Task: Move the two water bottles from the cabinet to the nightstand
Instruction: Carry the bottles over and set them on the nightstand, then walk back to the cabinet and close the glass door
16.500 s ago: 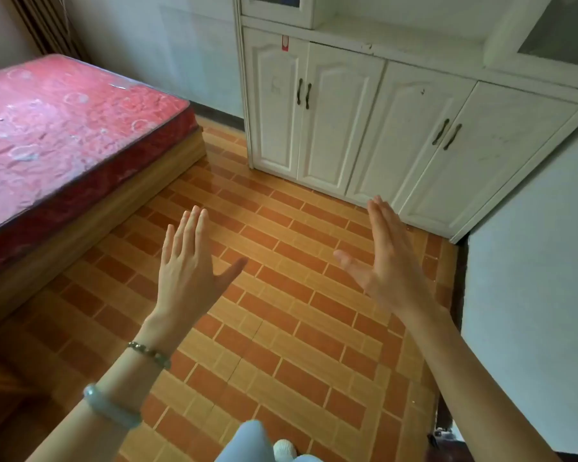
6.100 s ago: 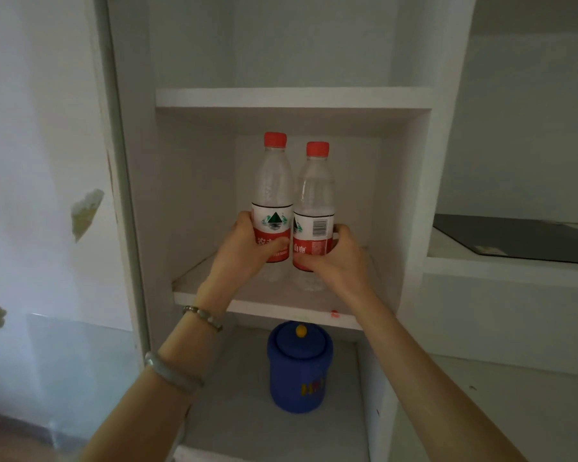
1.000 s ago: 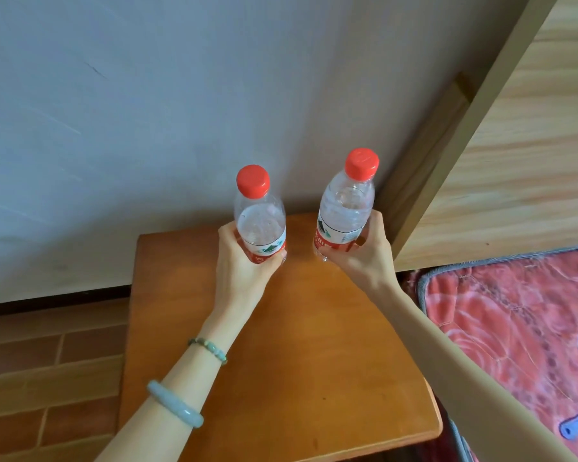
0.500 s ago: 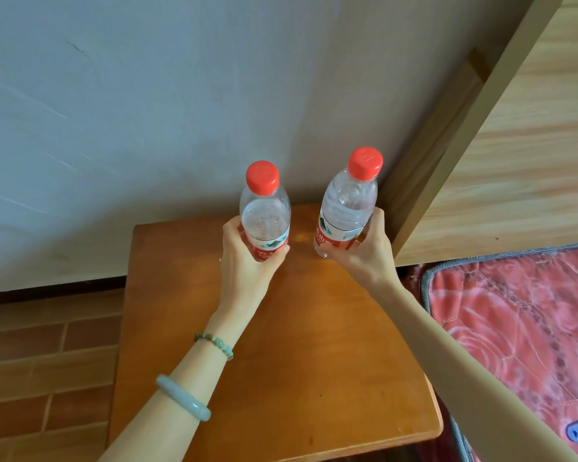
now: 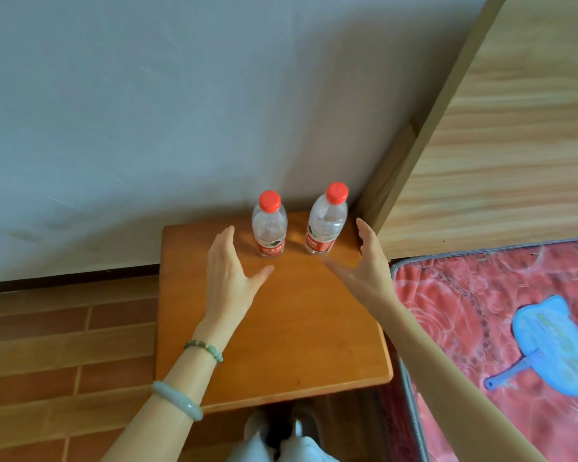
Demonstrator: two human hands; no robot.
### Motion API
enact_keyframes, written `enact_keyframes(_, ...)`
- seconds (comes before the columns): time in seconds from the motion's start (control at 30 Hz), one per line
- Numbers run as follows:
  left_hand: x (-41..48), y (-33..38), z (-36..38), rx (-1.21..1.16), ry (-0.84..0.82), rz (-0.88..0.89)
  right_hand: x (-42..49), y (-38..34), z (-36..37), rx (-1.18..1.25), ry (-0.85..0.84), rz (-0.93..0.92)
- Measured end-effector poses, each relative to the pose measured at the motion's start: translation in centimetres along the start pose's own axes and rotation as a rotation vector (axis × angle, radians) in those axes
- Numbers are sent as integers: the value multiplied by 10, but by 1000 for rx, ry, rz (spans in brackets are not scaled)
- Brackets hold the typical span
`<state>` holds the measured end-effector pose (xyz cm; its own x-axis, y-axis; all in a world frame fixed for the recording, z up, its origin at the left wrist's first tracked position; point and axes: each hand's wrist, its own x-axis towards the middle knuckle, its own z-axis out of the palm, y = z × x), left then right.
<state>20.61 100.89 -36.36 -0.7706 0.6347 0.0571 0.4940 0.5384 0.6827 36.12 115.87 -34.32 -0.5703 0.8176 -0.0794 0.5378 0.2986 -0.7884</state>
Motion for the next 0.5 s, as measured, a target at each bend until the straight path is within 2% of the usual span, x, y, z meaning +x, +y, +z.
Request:
enact_keyframes(0.17,-32,59,-93,84,14,87,-56,-100,-66,-29,-12,-167)
enact_keyframes(0.33,-59,118,-193,48,59,107,-92,-201,-122,-136,-43,-384)
enact_keyframes(0.5,-82,151,-284,231,104,198,-120,-278,-161,-268,-77,-556)
